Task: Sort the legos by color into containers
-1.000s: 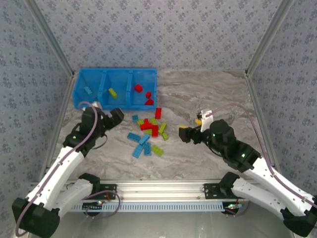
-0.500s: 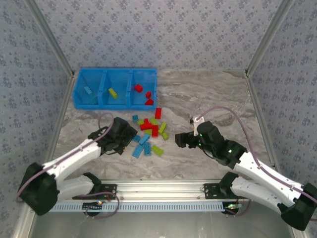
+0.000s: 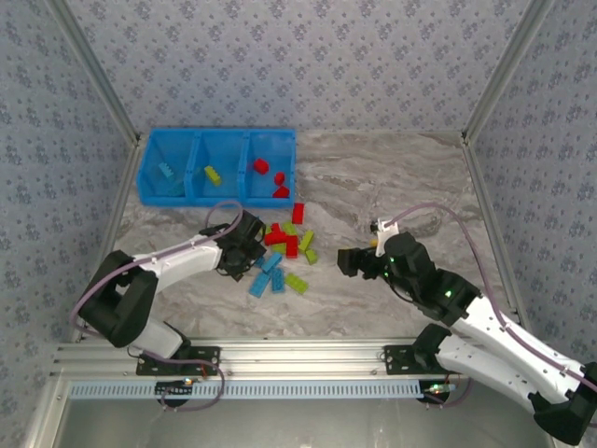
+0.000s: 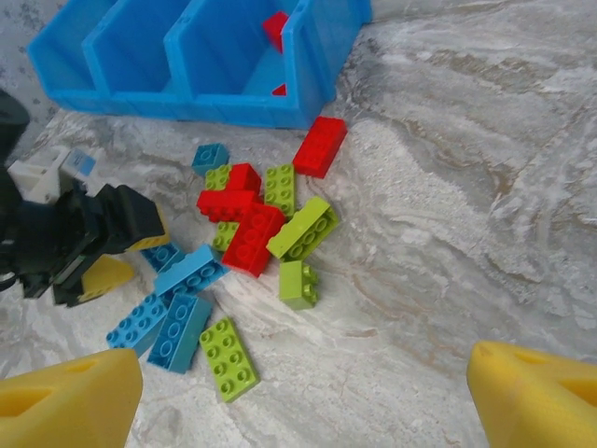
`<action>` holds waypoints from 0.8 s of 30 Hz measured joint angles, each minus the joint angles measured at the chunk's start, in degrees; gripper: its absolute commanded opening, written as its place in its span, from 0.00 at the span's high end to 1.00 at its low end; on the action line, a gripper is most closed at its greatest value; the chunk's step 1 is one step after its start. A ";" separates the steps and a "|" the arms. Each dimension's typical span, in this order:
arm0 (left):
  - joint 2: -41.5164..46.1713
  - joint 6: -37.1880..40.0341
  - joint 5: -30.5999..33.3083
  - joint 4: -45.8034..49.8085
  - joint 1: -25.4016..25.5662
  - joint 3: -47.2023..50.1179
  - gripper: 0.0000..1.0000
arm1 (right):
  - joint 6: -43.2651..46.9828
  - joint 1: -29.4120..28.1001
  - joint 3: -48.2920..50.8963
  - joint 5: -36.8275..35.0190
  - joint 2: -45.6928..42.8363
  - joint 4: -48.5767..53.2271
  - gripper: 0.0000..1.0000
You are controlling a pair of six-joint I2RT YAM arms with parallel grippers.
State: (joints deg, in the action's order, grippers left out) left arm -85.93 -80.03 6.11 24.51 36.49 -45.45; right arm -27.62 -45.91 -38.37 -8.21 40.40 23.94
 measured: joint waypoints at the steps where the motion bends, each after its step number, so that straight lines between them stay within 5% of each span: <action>1: -0.46 0.33 0.13 -0.42 -0.11 -0.15 0.45 | 0.11 -0.11 -0.22 1.14 0.57 0.24 0.05; 11: -1.90 2.23 -0.11 -0.74 -1.25 0.83 0.58 | 3.23 -9.97 -6.86 9.94 11.56 1.62 0.02; 16: 0.09 3.78 -0.81 -1.64 -2.03 2.75 0.79 | 3.65 -13.29 -8.31 10.40 14.93 1.60 0.01; 24: 12.17 9.92 -0.52 2.10 -7.67 2.75 0.81 | 2.54 -13.46 -8.39 9.75 11.82 1.46 0.00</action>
State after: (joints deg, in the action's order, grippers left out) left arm -73.76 -70.11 5.58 26.61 28.82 -42.70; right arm -25.08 -59.37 -46.76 1.54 52.23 25.41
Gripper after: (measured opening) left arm 0.231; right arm 0.995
